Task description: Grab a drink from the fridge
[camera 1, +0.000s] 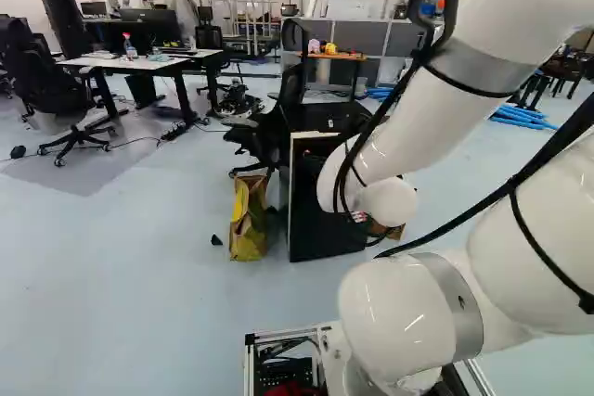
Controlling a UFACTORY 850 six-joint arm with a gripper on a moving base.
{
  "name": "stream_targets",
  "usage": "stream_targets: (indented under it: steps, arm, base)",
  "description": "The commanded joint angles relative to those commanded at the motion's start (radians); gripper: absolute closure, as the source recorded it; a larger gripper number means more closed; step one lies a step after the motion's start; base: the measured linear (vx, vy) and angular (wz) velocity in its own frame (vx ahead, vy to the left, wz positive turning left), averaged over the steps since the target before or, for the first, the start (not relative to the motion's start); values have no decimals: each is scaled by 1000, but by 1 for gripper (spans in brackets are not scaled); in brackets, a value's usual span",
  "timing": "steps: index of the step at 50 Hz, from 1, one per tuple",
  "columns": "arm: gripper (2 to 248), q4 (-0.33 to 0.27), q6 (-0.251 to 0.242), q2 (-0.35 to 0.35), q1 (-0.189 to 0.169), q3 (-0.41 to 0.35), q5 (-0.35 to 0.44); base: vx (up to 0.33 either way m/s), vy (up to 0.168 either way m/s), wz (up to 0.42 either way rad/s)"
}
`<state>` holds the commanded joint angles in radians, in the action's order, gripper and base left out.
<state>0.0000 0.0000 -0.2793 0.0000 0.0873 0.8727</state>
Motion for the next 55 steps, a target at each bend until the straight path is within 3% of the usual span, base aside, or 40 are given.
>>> stream_targets:
  steps: [13,25,55]
  arm:
    - [3,3,0,0,3,0,0]
    - [3,44,0,0,26,0,0]
    - [3,163,0,12,134,10,0]
  base:
    - [-1,-7,0]
    - [0,0,0]
    - [0,0,0]
